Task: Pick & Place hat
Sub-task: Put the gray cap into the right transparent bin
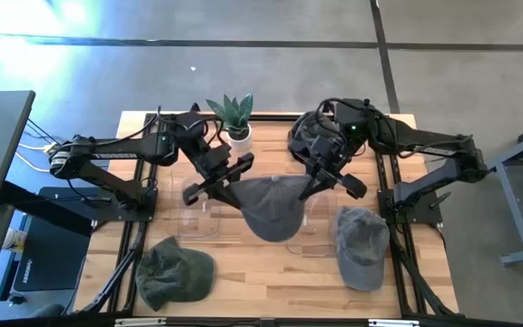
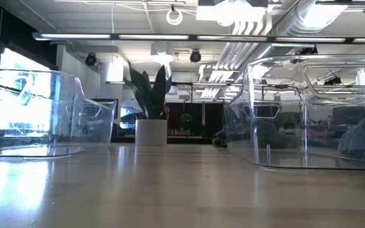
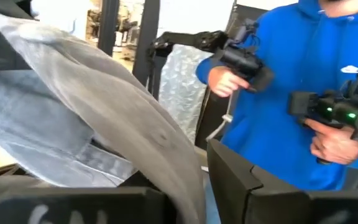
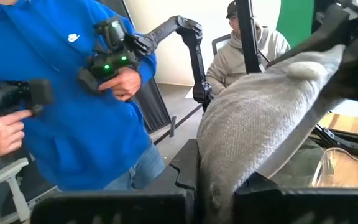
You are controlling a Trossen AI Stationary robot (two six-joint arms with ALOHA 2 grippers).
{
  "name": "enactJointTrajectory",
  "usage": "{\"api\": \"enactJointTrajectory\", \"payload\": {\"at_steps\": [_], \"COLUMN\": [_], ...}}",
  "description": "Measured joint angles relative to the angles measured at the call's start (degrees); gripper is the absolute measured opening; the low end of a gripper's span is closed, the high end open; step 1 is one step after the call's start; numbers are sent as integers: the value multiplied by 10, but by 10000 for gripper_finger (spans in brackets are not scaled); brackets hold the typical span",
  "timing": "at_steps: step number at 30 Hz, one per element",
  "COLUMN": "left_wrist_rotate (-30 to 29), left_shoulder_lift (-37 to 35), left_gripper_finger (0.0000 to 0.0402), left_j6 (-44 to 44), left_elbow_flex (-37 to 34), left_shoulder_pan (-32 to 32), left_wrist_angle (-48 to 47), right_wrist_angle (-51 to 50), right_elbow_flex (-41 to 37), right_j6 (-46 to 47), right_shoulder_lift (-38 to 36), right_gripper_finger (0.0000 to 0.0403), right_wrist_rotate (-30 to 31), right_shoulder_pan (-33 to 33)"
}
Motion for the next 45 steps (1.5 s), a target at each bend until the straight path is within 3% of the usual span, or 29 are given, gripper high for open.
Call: {"api": "enactJointTrajectory", "payload": {"at_steps": [9, 15, 17, 23, 27, 31, 34, 38, 41, 45], "left_wrist_rotate": [-30, -26, -29, -50, -76, -84, -90, -92, -91, -81], "left_shoulder_lift": [14, 19, 17, 18, 18, 18, 18, 18, 18, 18], "left_gripper_finger": [67, 10, 7, 3, 3, 2, 1, 1, 1, 1], "left_j6": [9, 11, 5, 3, 4, 4, 4, 4, 4, 4], "left_elbow_flex": [0, 0, 0, 0, 0, 0, 0, 0, 0, 0], "left_shoulder_pan": [0, 0, 0, 0, 0, 0, 0, 0, 0, 0], "left_wrist_angle": [56, 105, 113, 115, 114, 114, 114, 114, 115, 115], "right_wrist_angle": [5, 11, 17, 69, 86, 93, 123, 241, 273, 241], "right_elbow_flex": [0, 0, 0, 0, 1, 0, 0, 0, 0, 0], "right_j6": [-5, 23, 55, 141, 150, 156, 175, 290, 340, 327], "right_shoulder_lift": [2, 2, 3, 5, 23, 48, 57, 59, 58, 59], "right_gripper_finger": [16, 33, 45, 125, 189, 229, 234, 219, 206, 198], "right_wrist_rotate": [1, 2, 1, -18, 7, -4, -64, -166, -178, -181], "right_shoulder_pan": [0, 0, 0, -4, -4, -4, -4, -4, -4, -5]}}
